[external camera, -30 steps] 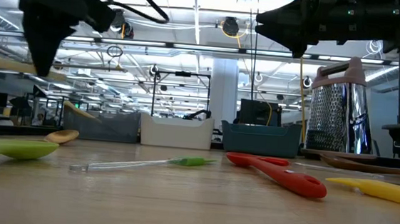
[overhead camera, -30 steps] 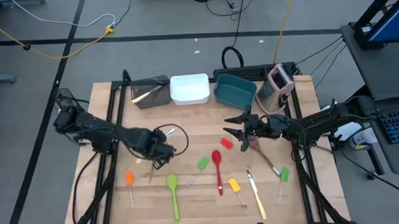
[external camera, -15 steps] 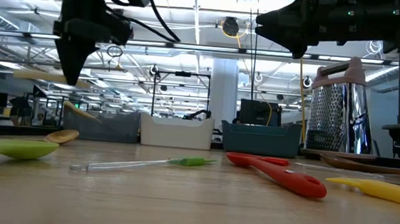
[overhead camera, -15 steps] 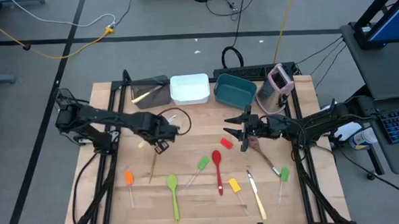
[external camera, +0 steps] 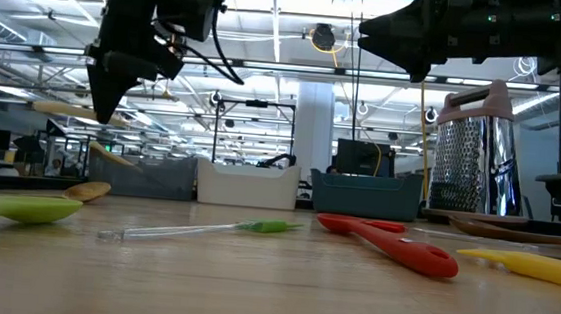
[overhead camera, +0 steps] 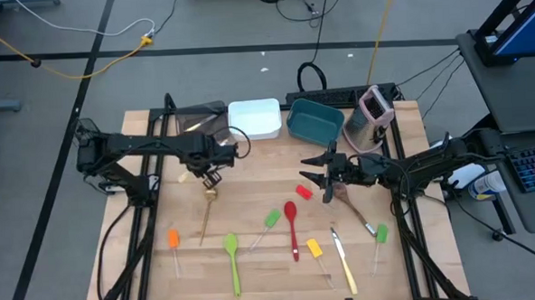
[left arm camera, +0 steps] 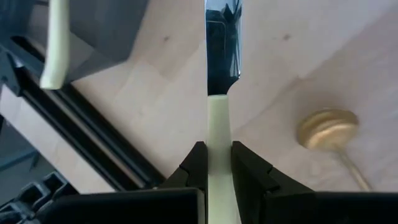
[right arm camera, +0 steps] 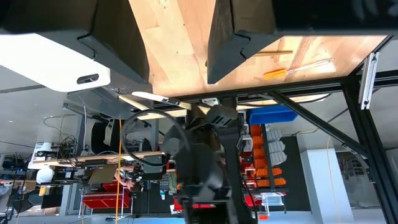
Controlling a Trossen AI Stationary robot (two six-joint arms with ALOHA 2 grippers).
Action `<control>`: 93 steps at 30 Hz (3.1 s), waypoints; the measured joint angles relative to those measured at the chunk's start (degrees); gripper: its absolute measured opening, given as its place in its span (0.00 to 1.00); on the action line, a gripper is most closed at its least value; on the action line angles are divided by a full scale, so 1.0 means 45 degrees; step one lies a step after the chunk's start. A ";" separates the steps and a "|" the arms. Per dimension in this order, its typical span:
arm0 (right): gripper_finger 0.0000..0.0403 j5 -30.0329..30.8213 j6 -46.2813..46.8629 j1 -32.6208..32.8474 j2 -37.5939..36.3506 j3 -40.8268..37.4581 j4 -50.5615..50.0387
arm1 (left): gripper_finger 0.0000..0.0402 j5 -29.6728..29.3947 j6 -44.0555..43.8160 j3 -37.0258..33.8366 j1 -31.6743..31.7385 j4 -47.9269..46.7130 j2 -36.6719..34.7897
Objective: Pick & Place Kitchen Items
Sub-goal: Put the left yellow table knife into the black bin
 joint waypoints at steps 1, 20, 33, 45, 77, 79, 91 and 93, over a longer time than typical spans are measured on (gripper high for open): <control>0.39 0.0000 0.0000 -0.0005 0.0000 0.0000 0.0000 | 0.08 -0.0103 0.0149 0.0000 0.0182 -0.0032 0.0000; 0.39 0.0015 0.0000 0.0000 0.0000 0.0000 -0.0005 | 0.08 -0.0500 0.3566 0.0000 0.3734 -0.0066 0.0005; 0.39 0.0029 -0.0243 -0.0010 0.0005 0.0000 0.0010 | 0.08 -0.0499 0.4947 0.1598 0.5409 -0.0061 0.0024; 0.39 0.0029 -0.0294 -0.0010 0.0005 -0.0005 0.0015 | 0.08 -0.0504 0.6166 0.4350 0.5973 -0.0288 0.0411; 0.39 0.0019 -0.0288 -0.0005 0.0005 -0.0005 -0.0293 | 0.08 -0.1019 0.6948 0.4435 0.6718 -0.0931 0.5513; 0.39 0.0019 -0.0288 -0.0005 0.0005 -0.0005 -0.0287 | 0.08 -0.0927 0.6948 0.4435 0.6718 -0.0931 0.5686; 0.39 0.0019 -0.0287 -0.0005 0.0005 -0.0005 -0.0287 | 0.10 -0.0927 0.7055 0.4435 0.6757 0.0043 0.6023; 0.39 0.0019 -0.0287 -0.0005 0.0005 -0.0005 -0.0287 | 0.09 -0.0927 0.7084 0.4435 0.6766 0.0210 0.6023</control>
